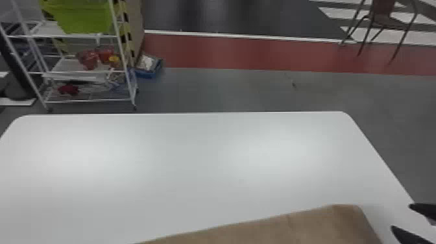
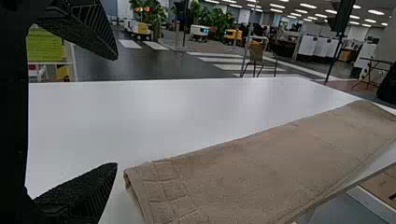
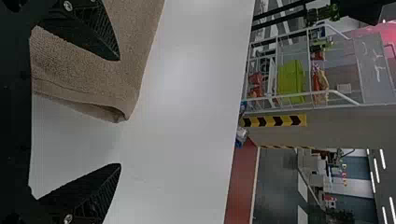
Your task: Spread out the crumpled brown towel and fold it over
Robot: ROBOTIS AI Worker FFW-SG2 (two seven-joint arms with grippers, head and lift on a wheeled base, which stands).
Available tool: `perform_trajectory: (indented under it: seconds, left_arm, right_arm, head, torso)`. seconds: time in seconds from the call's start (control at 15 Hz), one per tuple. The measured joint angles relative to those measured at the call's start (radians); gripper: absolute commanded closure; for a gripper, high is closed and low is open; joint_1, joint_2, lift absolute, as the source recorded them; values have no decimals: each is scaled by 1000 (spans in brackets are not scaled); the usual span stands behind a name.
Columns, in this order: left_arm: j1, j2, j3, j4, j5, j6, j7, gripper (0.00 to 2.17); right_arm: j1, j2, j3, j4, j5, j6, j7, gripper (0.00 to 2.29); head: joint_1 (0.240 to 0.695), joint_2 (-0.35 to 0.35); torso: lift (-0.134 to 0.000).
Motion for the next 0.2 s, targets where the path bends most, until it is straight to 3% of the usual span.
perform_trajectory:
  seconds: [0.2]
  left_arm:
    - [0, 2, -5, 2, 0, 0, 0, 76]
  right_arm:
    - [0, 3, 1, -8, 6, 0, 0, 76]
  head:
    - [695, -105]
  torso:
    - [-122]
